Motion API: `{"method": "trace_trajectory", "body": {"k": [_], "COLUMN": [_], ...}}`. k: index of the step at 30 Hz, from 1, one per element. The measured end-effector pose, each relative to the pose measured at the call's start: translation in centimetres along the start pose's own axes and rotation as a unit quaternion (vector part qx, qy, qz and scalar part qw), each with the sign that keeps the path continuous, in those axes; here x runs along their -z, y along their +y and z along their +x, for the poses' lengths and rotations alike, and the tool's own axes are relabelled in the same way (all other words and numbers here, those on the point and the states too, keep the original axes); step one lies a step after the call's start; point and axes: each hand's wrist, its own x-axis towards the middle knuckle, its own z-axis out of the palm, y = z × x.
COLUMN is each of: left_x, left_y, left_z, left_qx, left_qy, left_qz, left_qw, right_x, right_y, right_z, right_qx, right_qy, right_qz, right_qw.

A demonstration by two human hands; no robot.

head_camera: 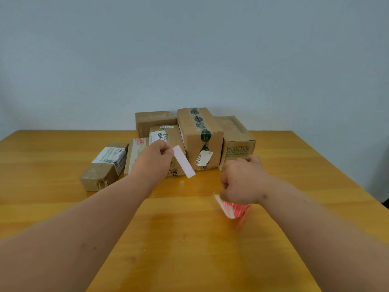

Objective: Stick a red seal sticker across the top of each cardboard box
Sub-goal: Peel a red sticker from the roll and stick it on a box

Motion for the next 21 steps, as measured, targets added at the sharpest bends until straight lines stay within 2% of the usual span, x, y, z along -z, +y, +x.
{"method": "trace_trajectory", "body": {"k": [2, 4, 8, 11, 13, 16, 21], "left_x": [-0.1, -0.2, -0.4, -0.7, -0.8, -0.7, -0.8], "left_y": [0.2, 0.3, 0.5, 0.4, 0.4, 0.2, -0.2], "left_z": [0.4, 0.9, 2.4, 3.7, 4.5, 5.4, 5.9], "left_qx": [0.008, 0.011, 0.019, 0.027, 0.031, 0.033, 0.029], "left_qy": [-0.029, -0.043, -0.042, -0.038, -0.036, -0.021, -0.002], "left_qz": [-0.024, -0.032, -0.074, -0.108, -0.127, -0.150, -0.154], "left_qw": [0.999, 0.999, 0.996, 0.993, 0.991, 0.988, 0.988], "right_x": [0.5, 0.7, 0.3, 0.3, 0.4, 0.8, 2.4], "right_y": [0.3, 0.6, 0.6, 0.3, 0.3, 0.8, 2.1], "right_z": [0.9, 1.9, 4.0, 5.6, 6.5, 6.7, 5.1], "right_qx": [-0.003, -0.021, -0.059, -0.076, -0.059, -0.021, 0.004], "right_qy": [-0.029, -0.019, 0.109, 0.157, 0.132, 0.043, -0.017], "right_qz": [0.049, 0.134, 0.270, 0.324, 0.363, 0.382, 0.425], "right_qw": [0.998, 0.991, 0.955, 0.930, 0.920, 0.923, 0.905]}}
